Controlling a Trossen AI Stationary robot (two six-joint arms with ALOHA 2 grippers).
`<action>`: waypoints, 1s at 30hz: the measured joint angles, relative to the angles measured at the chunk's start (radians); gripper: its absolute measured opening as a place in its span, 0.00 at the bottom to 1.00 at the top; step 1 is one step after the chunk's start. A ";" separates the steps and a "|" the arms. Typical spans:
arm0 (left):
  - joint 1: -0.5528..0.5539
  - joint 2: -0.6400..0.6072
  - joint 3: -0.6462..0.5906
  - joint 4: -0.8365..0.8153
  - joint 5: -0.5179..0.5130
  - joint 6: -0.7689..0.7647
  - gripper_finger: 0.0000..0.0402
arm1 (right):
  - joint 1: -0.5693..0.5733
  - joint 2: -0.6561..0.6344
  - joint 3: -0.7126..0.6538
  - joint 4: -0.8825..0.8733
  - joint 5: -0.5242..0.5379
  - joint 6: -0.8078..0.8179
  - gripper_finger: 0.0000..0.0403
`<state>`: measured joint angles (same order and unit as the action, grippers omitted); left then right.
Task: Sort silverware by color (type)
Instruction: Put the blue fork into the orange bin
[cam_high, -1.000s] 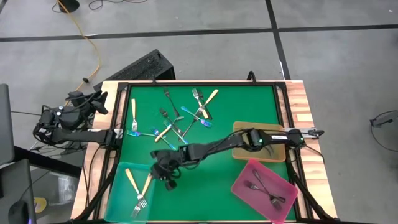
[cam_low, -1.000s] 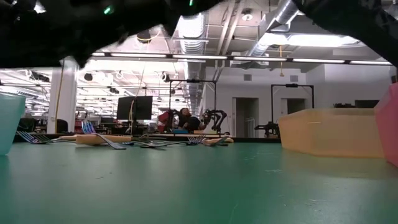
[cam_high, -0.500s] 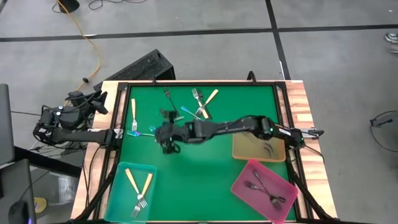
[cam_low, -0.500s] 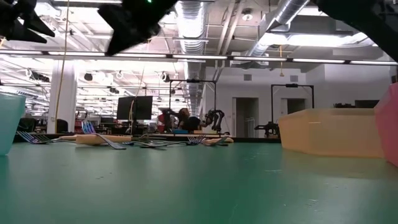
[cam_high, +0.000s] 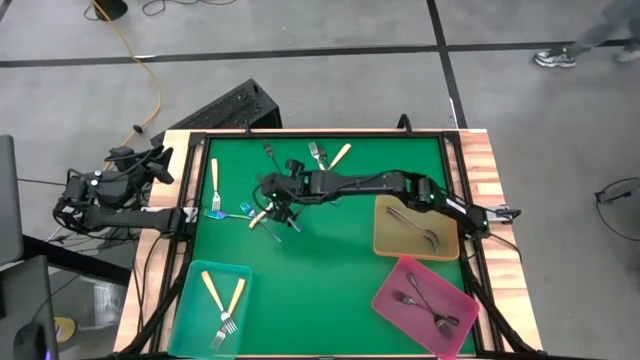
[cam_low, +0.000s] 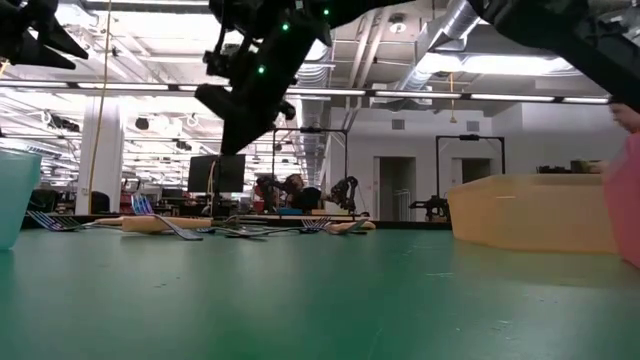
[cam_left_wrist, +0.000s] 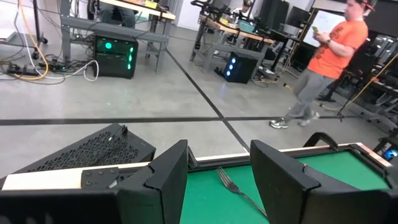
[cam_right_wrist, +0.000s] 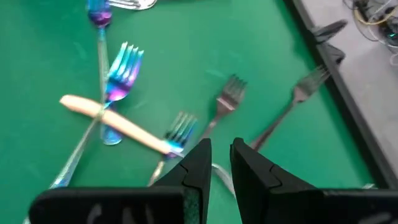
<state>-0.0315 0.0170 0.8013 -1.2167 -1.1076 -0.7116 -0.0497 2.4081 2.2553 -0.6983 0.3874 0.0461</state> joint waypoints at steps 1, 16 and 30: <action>0.000 0.000 0.000 0.000 0.000 0.000 0.39 | 0.001 0.000 -0.013 0.008 0.000 0.001 0.20; 0.000 0.000 0.000 0.000 0.000 -0.005 0.39 | 0.022 0.002 -0.239 0.311 -0.003 0.135 0.20; 0.000 0.000 0.000 0.000 0.000 -0.004 0.39 | 0.066 0.001 -0.299 0.443 -0.068 0.130 0.36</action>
<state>-0.0315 0.0170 0.8013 -1.2167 -1.1076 -0.7158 0.0162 2.4094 1.9568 -0.2558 0.3195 0.1763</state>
